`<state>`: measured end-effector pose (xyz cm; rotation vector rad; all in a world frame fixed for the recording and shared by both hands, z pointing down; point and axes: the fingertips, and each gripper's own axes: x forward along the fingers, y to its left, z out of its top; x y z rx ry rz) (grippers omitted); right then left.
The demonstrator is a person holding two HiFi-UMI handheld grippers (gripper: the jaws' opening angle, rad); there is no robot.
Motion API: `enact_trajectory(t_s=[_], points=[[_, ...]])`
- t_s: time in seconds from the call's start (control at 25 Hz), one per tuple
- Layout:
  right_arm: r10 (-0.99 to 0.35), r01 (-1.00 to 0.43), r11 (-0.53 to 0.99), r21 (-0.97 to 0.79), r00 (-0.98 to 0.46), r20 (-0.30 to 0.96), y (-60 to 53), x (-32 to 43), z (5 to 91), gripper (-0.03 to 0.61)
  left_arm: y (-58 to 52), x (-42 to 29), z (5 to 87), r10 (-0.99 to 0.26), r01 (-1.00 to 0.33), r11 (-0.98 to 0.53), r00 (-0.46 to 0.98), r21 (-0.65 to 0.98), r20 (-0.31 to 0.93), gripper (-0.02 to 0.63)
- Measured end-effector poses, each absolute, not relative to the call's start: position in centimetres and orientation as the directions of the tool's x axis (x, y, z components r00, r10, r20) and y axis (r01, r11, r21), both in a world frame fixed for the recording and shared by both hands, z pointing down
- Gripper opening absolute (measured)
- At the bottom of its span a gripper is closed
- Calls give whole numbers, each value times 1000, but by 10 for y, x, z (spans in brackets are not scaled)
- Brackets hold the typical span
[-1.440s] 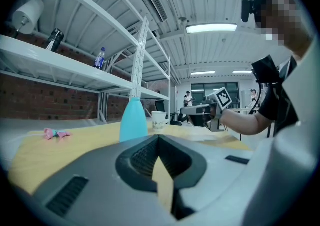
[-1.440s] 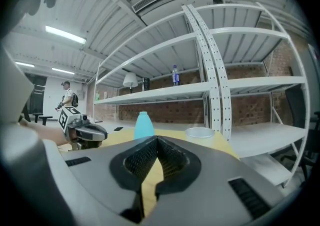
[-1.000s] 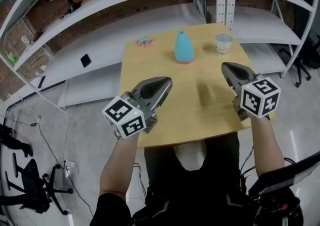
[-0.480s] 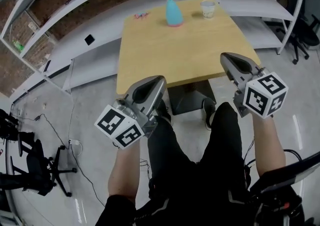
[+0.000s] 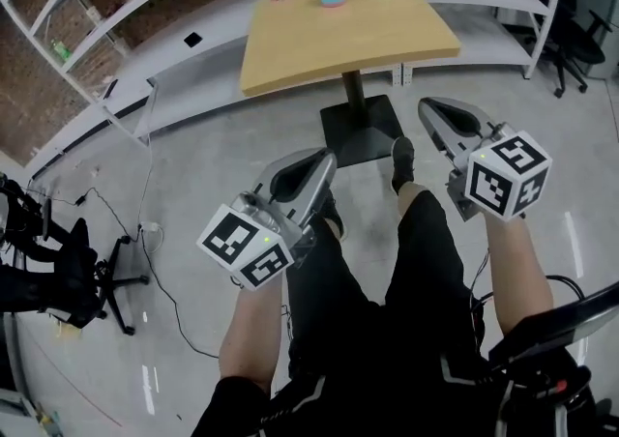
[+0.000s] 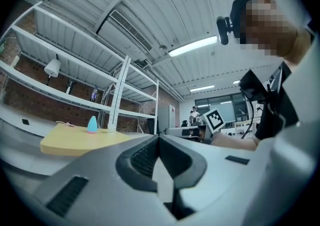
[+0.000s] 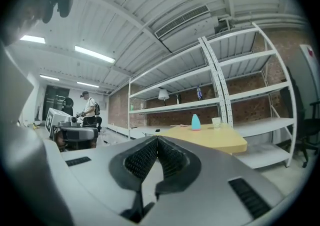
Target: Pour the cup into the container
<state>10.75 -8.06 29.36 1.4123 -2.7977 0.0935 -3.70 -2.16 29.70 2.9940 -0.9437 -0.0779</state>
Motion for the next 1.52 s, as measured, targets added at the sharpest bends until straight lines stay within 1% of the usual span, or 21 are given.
enact_trajectory(t_s=[0.48,0.6,0.88,1.04,1.52], points=[[-783,-784,621,-19,-621,42,135,121,284,2,202,-9,306,-584,-583,-812,810,32,-52,0],[-779,-780,626,-16,-626,33,191,131,281,2,259,3,304,-581,-581,-814,812,11,-53,2],[-778,-777,627,-57,-628,8,320,158,279,2,382,20,295,-606,-607,-795,794,-8,-36,2],[-774,-773,630,-72,-633,19,401,174,289,2,457,34,299,-612,-613,-790,790,3,-21,2],[-785,-780,615,-115,-620,3,608,209,301,2,655,60,328,-638,-638,-768,770,54,16,0]])
